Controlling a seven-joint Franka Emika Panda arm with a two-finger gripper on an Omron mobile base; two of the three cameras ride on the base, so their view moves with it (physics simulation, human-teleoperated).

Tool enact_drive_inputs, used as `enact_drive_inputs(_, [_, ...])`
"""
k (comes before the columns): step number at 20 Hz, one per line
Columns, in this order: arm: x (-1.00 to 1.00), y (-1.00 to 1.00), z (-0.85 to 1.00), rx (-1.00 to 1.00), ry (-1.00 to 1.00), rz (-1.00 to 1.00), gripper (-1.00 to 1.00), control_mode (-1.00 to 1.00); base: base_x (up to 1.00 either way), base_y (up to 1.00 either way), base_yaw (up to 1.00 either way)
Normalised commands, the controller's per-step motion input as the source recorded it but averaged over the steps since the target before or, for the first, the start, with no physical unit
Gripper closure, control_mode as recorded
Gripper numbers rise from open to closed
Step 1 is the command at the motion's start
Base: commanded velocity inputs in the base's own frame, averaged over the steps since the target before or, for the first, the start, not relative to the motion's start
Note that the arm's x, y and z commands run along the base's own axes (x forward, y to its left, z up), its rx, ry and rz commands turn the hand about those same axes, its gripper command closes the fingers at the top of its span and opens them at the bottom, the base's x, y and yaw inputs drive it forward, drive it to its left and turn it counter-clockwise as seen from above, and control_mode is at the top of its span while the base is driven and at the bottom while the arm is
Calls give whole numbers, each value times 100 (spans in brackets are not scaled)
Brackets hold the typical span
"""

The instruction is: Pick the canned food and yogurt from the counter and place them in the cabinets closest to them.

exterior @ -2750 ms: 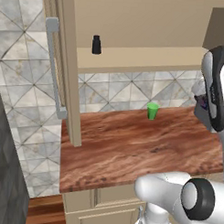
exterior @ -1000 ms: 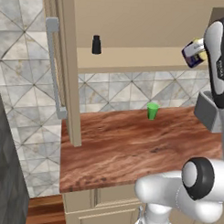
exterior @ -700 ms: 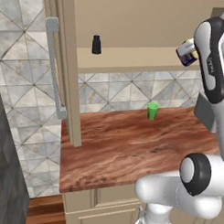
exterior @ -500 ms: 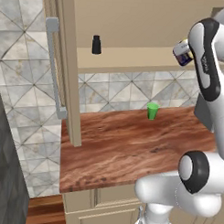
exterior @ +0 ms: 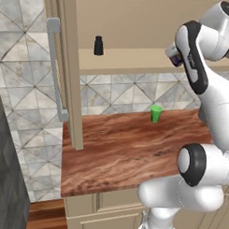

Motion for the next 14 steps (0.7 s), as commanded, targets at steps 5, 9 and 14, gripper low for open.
enact_drive_inputs(5, [81, 19, 0, 0, 9, -2, 100, -100, 0, 0, 0])
enact_drive_inputs(9, [74, 17, 0, -1, 11, -2, 100, -100, 0, 0, 0])
enact_drive_inputs(14, [71, 12, 0, 0, 8, -2, 100, -100, 0, 0, 0])
